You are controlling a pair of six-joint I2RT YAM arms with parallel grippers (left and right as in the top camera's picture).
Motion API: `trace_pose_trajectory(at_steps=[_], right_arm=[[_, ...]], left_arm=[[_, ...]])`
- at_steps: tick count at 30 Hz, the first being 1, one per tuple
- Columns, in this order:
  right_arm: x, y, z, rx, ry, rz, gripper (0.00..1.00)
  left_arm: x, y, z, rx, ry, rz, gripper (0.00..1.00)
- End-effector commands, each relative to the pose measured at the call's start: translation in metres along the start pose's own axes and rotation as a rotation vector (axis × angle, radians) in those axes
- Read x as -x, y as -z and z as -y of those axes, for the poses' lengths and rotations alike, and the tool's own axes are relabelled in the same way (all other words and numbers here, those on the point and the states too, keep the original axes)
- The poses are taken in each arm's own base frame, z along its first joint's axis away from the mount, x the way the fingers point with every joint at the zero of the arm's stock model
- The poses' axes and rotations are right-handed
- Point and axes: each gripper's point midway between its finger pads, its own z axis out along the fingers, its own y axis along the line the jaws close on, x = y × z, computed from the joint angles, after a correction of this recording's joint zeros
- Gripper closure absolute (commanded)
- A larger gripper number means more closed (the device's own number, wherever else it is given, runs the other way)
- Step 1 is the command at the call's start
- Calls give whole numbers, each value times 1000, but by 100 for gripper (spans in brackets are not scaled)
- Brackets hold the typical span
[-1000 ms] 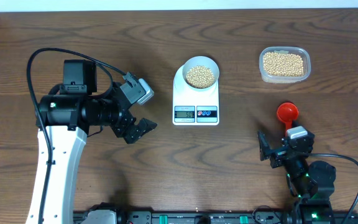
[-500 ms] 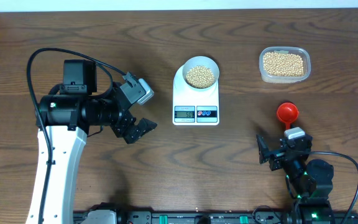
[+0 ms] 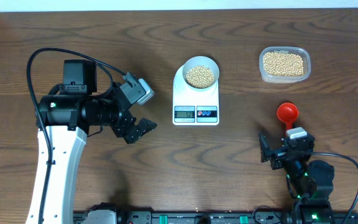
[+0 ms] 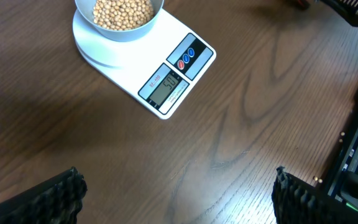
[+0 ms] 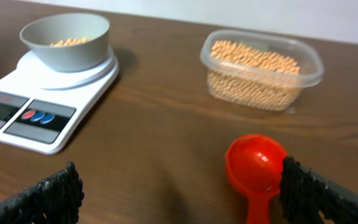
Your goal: Scoop item into bowl and weigh 50g on scale
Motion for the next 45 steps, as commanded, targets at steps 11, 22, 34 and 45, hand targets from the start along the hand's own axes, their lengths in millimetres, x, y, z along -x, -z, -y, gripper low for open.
trace_pose_trajectory(at_steps=[11, 22, 34, 45], right_arm=[[34, 14, 18, -101, 95, 152, 1], [46, 22, 25, -136, 101, 211, 1], [46, 22, 23, -130, 98, 213, 1], [47, 22, 23, -127, 99, 215, 1]], left_arm=[[5, 4, 0, 2, -3, 17, 2], [5, 4, 0, 2, -3, 17, 2], [5, 4, 0, 2, -3, 17, 2], [5, 4, 0, 2, -3, 17, 2]])
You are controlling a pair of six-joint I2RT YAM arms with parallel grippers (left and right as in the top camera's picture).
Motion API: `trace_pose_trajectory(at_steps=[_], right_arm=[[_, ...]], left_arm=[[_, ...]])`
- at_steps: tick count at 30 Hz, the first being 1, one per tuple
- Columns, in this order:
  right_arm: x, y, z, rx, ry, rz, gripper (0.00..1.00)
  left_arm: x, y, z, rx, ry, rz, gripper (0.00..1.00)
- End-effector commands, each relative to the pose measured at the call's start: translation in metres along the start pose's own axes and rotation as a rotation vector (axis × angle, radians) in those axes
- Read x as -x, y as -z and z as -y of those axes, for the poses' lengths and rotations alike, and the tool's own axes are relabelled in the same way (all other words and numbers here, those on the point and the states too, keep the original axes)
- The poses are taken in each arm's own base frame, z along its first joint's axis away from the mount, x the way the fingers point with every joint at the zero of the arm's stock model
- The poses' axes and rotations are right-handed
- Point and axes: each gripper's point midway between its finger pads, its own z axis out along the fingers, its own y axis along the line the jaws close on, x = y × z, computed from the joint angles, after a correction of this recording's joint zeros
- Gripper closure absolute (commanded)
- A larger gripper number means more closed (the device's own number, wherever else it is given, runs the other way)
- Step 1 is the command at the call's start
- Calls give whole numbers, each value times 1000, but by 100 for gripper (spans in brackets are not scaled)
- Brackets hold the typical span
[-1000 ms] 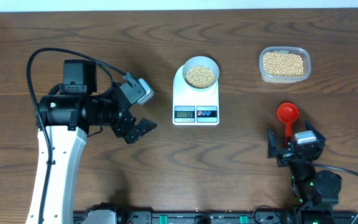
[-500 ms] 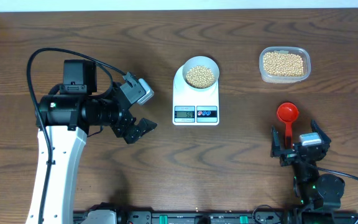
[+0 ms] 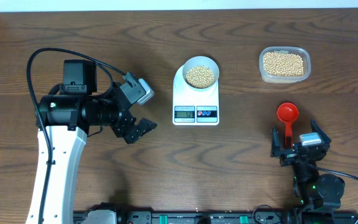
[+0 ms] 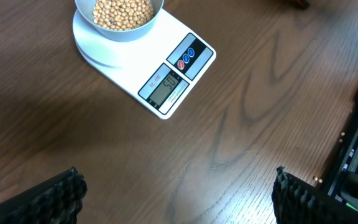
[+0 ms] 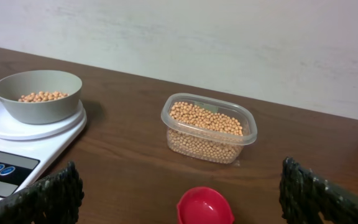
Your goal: Scoop item into bowl and weigh 50g on scale
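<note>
A grey bowl (image 3: 200, 74) of soybeans rests on the white scale (image 3: 196, 99), whose display (image 4: 166, 90) is lit. A clear tub (image 3: 283, 64) of soybeans stands at the back right. The red scoop (image 3: 287, 115) lies empty on the table in front of the tub. My right gripper (image 3: 299, 144) is open just behind the scoop's handle, the scoop bowl (image 5: 204, 207) low between its fingers. My left gripper (image 3: 140, 129) is open over bare wood left of the scale, nothing between its fingers.
The white left arm (image 3: 58, 162) stretches along the table's left side. Black equipment runs along the front edge. A pale wall (image 5: 229, 37) rises beyond the table's far edge.
My right gripper has drawn back toward the front right and tilted up, so the tub and wall now show higher. The scoop lies where it was. The left arm is unchanged.
</note>
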Motion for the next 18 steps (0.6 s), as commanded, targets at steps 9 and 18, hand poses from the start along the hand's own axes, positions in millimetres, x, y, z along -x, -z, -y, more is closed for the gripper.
trace_pose_trajectory(at_steps=[9, 18], right_arm=[[-6, 2, 24, -143, -106, -22, 1], [-7, 3, 29, -179, -127, -22, 1]], left_arm=[[5, 4, 0, 2, -3, 17, 2], [5, 4, 0, 2, -3, 17, 2]])
